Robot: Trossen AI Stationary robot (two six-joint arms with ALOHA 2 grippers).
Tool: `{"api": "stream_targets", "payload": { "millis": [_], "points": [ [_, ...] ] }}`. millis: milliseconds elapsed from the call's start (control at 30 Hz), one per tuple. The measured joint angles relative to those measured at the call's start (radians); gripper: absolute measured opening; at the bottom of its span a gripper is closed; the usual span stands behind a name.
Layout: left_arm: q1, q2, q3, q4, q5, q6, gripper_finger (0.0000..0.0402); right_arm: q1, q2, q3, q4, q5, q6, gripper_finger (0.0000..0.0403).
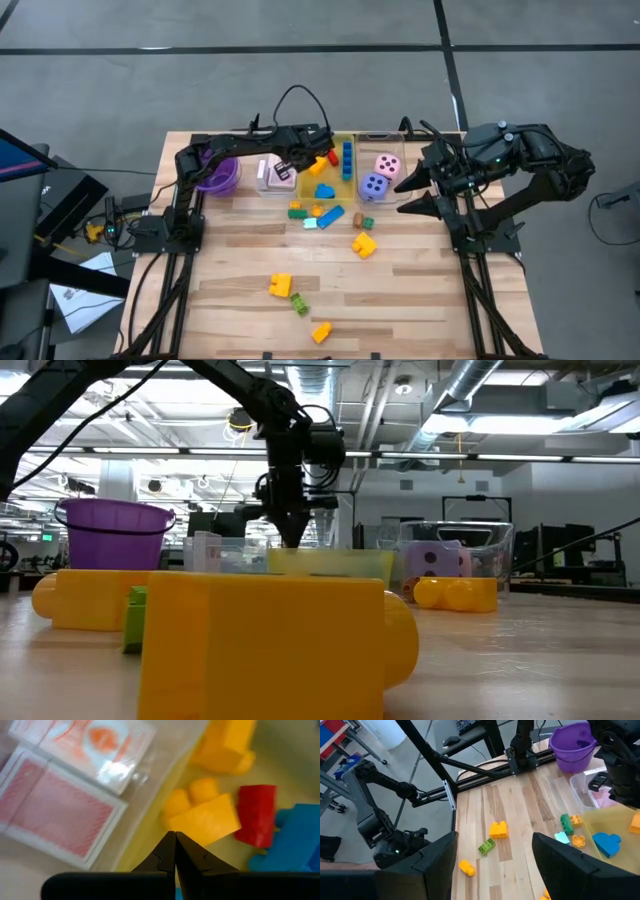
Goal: Pick & Place Toys
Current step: Adjust the bins
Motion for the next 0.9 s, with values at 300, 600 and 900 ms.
{"api": "stream_targets", "payload": {
  "millis": [300,600,900],
  "points": [
    [0.047,-0.027,0.000,0.107,-0.036,0.238,0.0000,0.000,0.000,0.000,-0.002,0.000,-0.009,0.0250],
    [0.111,-0.013,0.001,0.134,-0.005,0.310,0.0000,-0.003,0.000,0.000,-0.012,0.001,-0.009,0.0250],
    [0.142,0.024,0.000,0.145,0.046,0.338,0.0000,-0.056,0.000,0.000,-0.012,0.003,-0.007,0.0250]
  ]
}}
